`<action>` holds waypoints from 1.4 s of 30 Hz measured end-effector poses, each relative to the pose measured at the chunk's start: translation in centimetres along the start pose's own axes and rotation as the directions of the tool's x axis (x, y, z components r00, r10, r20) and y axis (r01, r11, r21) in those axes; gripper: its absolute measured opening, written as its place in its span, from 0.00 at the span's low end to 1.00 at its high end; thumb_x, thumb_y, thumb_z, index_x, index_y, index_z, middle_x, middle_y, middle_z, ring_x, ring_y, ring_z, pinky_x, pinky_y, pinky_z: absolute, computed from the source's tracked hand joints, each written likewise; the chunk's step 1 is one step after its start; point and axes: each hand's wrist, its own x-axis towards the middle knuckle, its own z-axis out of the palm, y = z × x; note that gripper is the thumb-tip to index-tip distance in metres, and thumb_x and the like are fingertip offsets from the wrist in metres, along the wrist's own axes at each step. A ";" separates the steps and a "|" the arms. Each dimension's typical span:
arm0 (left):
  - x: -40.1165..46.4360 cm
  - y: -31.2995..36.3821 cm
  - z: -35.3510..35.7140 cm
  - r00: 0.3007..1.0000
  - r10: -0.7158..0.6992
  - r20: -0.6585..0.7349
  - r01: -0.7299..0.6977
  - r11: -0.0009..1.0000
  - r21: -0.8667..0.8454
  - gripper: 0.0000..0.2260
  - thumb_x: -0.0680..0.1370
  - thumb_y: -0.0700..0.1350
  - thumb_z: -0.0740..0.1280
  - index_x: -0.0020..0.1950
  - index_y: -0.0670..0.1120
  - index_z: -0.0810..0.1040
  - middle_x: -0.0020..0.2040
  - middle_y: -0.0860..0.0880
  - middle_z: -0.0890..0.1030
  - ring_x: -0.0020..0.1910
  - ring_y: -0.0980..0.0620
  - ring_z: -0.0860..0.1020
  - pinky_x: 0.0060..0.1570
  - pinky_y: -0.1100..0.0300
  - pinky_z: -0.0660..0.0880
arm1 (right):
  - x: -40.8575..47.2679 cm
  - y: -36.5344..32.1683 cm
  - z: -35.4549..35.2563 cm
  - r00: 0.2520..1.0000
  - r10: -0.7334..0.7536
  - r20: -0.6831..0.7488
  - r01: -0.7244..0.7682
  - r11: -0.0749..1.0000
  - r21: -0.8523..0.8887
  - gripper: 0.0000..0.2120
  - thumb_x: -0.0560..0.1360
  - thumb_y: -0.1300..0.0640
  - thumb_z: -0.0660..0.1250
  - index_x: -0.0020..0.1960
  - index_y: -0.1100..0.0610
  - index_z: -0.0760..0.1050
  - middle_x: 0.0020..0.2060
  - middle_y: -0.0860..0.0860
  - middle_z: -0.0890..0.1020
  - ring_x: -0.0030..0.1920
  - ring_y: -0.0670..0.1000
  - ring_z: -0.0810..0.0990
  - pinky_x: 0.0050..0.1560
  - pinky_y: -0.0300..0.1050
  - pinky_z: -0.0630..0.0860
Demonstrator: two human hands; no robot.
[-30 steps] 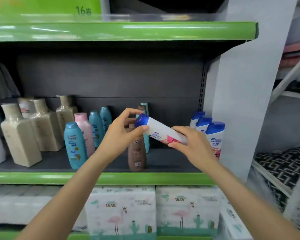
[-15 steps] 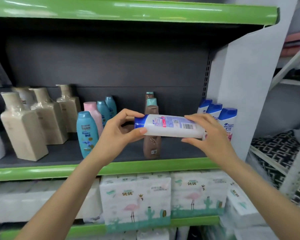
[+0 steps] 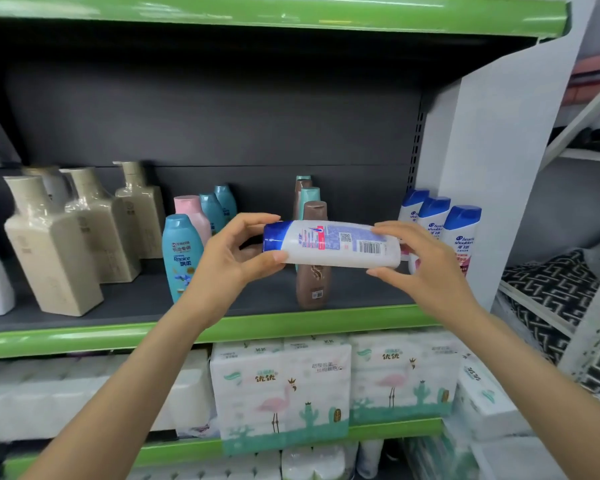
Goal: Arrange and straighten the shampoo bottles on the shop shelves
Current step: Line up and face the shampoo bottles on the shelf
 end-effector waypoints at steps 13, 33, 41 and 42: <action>1.1 -0.5 1.0 0.995 -0.056 -0.077 0.064 0.993 0.103 0.13 0.75 0.39 0.68 0.56 0.53 0.75 0.42 0.44 0.82 0.41 0.52 0.83 0.43 0.56 0.81 | 0.5 -0.2 -0.5 0.896 0.396 0.200 -0.443 0.779 0.443 0.09 0.78 0.54 0.62 0.53 0.56 0.77 0.47 0.50 0.82 0.49 0.47 0.82 0.50 0.42 0.81; 8.5 1.1 13.3 0.978 0.167 -0.123 -0.107 0.915 0.388 0.12 0.77 0.46 0.66 0.60 0.49 0.74 0.43 0.57 0.77 0.36 0.61 0.76 0.37 0.67 0.75 | 3.2 5.6 -8.1 0.960 0.257 0.110 -0.261 0.965 0.029 0.04 0.75 0.55 0.68 0.49 0.49 0.78 0.48 0.45 0.81 0.45 0.41 0.79 0.37 0.26 0.72; 13.9 -2.0 17.7 0.971 0.169 -0.171 -0.033 0.799 0.600 0.16 0.79 0.44 0.63 0.67 0.46 0.71 0.58 0.47 0.78 0.53 0.54 0.75 0.52 0.62 0.70 | 7.9 10.9 -12.1 0.983 0.180 0.045 -0.175 0.981 -0.086 0.05 0.76 0.58 0.66 0.51 0.55 0.79 0.47 0.46 0.80 0.42 0.41 0.77 0.38 0.24 0.70; 14.8 -2.4 18.0 0.969 0.165 -0.181 -0.019 0.788 0.615 0.16 0.79 0.44 0.62 0.67 0.45 0.72 0.58 0.46 0.78 0.54 0.53 0.75 0.52 0.64 0.68 | 8.6 11.8 -12.2 0.981 0.190 0.044 -0.185 0.978 -0.099 0.06 0.77 0.58 0.65 0.52 0.55 0.79 0.47 0.46 0.80 0.41 0.40 0.77 0.37 0.23 0.69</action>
